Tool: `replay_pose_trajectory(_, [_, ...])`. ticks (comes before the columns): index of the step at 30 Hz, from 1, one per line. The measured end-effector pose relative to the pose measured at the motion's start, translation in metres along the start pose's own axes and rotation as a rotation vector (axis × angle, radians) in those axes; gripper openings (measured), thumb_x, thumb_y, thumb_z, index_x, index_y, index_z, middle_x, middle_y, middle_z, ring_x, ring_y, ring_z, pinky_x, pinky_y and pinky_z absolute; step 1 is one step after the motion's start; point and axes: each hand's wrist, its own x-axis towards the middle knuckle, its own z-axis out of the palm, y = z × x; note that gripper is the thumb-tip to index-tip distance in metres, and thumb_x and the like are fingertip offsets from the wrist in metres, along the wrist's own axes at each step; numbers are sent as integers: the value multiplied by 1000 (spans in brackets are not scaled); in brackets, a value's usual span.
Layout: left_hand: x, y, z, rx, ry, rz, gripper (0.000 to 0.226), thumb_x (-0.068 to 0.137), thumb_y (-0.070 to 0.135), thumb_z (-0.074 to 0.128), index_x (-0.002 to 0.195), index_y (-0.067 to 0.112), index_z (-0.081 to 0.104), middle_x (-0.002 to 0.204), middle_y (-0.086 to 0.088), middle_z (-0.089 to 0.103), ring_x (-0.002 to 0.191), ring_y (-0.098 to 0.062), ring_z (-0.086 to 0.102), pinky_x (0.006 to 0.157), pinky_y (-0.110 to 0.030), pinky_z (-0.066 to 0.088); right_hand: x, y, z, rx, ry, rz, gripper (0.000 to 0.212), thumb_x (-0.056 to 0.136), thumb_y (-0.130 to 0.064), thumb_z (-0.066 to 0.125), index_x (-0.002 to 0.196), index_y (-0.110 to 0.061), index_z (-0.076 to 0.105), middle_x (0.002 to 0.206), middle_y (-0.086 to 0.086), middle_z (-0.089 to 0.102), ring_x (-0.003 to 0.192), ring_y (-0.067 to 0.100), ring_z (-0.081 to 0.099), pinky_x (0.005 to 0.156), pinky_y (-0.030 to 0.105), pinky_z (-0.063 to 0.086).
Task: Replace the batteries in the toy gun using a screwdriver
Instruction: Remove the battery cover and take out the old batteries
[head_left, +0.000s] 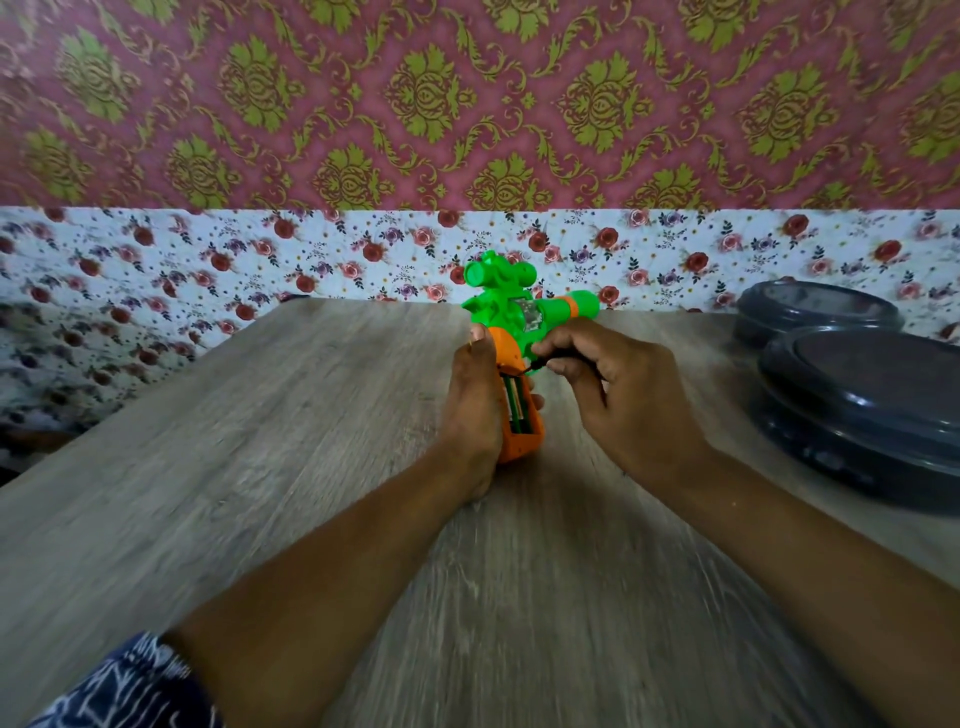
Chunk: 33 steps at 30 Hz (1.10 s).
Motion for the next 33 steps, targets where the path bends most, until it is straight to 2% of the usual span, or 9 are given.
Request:
replay_pose_trajectory(4, [1, 0, 0, -1, -13, 2, 89, 76, 80, 31, 134, 14, 44, 103, -18, 63, 75, -19, 66, 66, -31, 54, -6, 2, 2, 9, -40, -31, 11, 86, -2, 57, 92, -4, 67, 87, 9, 72, 84, 11, 64, 70, 25, 51])
replay_pose_trajectory(10, [3, -5, -3, 4, -21, -3, 82, 85, 74, 26, 134, 11, 44, 103, -17, 63, 76, -18, 66, 65, -30, 55, -11, 7, 9, 192, -13, 233, 19, 87, -18, 53, 99, -12, 66, 87, 1, 71, 79, 9, 66, 70, 27, 55])
replay_pose_trajectory(13, [4, -4, -3, 22, -18, -1, 74, 88, 70, 22, 139, 19, 40, 114, -19, 63, 84, -19, 65, 71, -32, 54, -12, 10, 14, 306, -27, 361, 16, 91, -11, 52, 98, -18, 64, 85, -4, 69, 85, 8, 69, 79, 32, 57])
replay_pose_trajectory(15, [4, -3, -2, 7, -22, -6, 76, 88, 70, 23, 136, 16, 42, 108, -18, 63, 81, -19, 65, 70, -33, 55, -11, 9, 13, 340, -14, 378, 18, 93, -4, 49, 96, -15, 64, 84, -2, 68, 85, 7, 69, 81, 29, 57])
replay_pose_trajectory(17, [4, -2, -1, 5, -16, -8, 76, 88, 69, 24, 133, 12, 46, 99, -14, 61, 76, -18, 64, 68, -32, 55, -8, 8, 10, 339, 10, 353, 18, 93, -4, 48, 96, -9, 64, 87, 3, 69, 86, 7, 68, 80, 26, 56])
replay_pose_trajectory(20, [5, -2, -1, 16, -22, -6, 76, 88, 68, 25, 131, 10, 47, 96, -12, 61, 73, -16, 64, 65, -30, 55, -6, 6, 6, 303, 1, 312, 18, 93, -7, 47, 96, -12, 64, 88, 0, 68, 87, 7, 67, 80, 24, 56])
replay_pose_trajectory(26, [6, -5, -3, 55, -29, 25, 76, 86, 73, 25, 137, 18, 42, 105, -16, 64, 78, -17, 66, 74, -35, 56, -8, 6, 7, 179, -62, 220, 23, 90, -16, 46, 100, -12, 66, 87, 5, 72, 82, 13, 68, 73, 36, 55])
replay_pose_trajectory(30, [4, -5, -3, 76, -16, 50, 89, 77, 80, 29, 137, 16, 42, 111, -20, 66, 79, -18, 69, 73, -33, 55, -10, 5, 7, 68, -85, 71, 23, 88, -11, 49, 102, -7, 67, 90, 9, 73, 82, 14, 67, 70, 28, 51])
replay_pose_trajectory(33, [0, -2, -2, 77, -22, 35, 93, 72, 83, 32, 135, 17, 45, 112, -20, 68, 95, -28, 70, 85, -38, 56, -12, 3, 8, 2, -82, 12, 23, 86, -6, 52, 103, -5, 67, 91, 11, 74, 80, 16, 68, 70, 23, 50])
